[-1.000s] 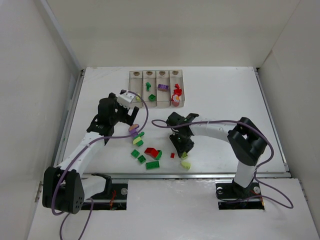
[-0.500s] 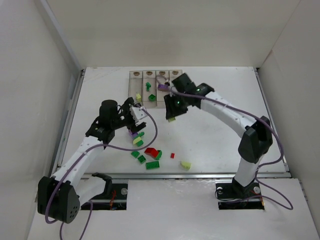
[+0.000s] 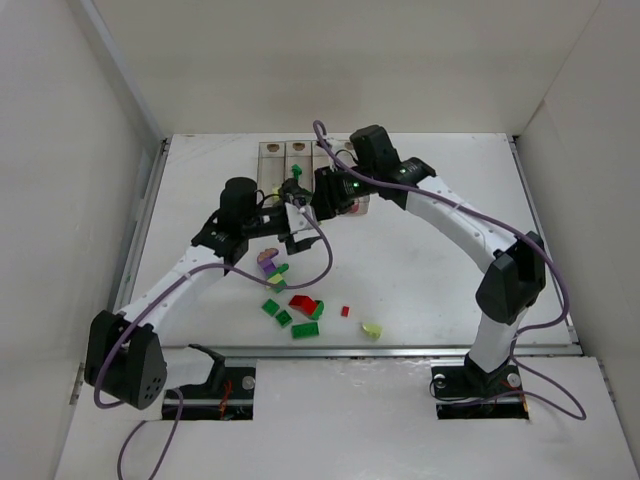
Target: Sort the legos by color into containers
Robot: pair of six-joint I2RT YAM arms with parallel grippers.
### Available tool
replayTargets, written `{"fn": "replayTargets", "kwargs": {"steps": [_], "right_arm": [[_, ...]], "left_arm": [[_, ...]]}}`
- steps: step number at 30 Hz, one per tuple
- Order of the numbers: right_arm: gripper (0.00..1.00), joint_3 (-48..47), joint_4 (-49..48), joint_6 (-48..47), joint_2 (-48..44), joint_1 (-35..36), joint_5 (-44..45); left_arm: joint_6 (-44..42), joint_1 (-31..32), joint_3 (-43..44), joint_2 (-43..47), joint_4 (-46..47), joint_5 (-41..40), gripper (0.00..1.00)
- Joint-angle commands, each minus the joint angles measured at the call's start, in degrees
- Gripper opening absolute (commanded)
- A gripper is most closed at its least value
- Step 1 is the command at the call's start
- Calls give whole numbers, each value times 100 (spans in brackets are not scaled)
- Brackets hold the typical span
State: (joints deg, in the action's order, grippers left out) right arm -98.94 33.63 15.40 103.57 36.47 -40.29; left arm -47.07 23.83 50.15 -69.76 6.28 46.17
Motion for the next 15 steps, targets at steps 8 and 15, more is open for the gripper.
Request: {"fn": "replayTargets", "kwargs": {"steps": [8, 15], "right_arm": [[0, -214, -585, 86, -47, 18, -330], [1, -161, -480, 86, 5, 18, -269]], "left_arm": [[137, 42, 513, -205, 189, 322, 57], [268, 42, 513, -152, 84, 313, 4]]}}
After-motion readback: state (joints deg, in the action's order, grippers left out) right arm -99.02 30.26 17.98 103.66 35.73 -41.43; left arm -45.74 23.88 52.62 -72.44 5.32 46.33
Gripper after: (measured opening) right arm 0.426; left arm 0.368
